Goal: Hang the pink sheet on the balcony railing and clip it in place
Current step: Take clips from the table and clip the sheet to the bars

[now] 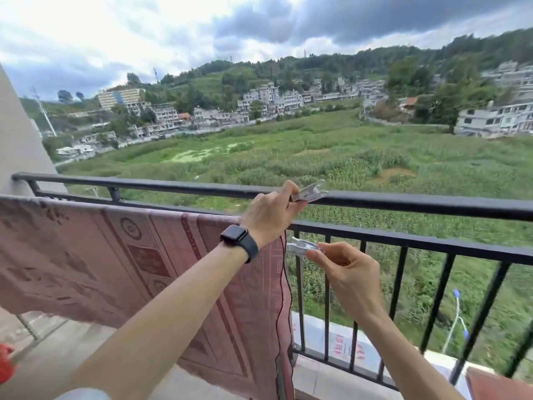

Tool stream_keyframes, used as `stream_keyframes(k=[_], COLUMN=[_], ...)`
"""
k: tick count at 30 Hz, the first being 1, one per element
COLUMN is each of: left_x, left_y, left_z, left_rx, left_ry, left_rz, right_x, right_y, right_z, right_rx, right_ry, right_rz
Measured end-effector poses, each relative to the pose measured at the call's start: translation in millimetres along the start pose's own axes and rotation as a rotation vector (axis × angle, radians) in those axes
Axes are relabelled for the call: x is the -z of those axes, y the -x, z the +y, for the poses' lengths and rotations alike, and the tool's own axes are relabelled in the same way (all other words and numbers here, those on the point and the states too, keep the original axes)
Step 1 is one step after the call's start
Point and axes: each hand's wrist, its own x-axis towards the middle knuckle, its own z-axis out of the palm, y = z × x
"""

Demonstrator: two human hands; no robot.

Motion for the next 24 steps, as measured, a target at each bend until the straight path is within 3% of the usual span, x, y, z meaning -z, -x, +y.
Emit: stream_keyframes(k=[3, 7, 14, 24], left_x=[-3.4, -2.2, -7.3, -1.0], left_y=[-5.5, -5.6, -11.3, -5.7], left_z=[-3.5, -6.2, -0.3, -0.1], left_rx=[-0.004, 0.033, 0.079, 0.105], left_ry=[-0.01, -0.172, -0.019, -0.037], left_rz=[0.036, -0.035, 0.036, 0.04], right_x=[0.5, -0.8, -12.0, -28.5], right_y=[-3.8, -9.3, -23.9, -44.0], right_z=[-0.4, 1.3, 2.8, 4.8], right_rx=[0.015, 0.04, 0.11, 0.075], right_ry=[-0.006, 0.048, 0.123, 0.172], right_rz=[0.017, -0.005, 0.011, -0.189])
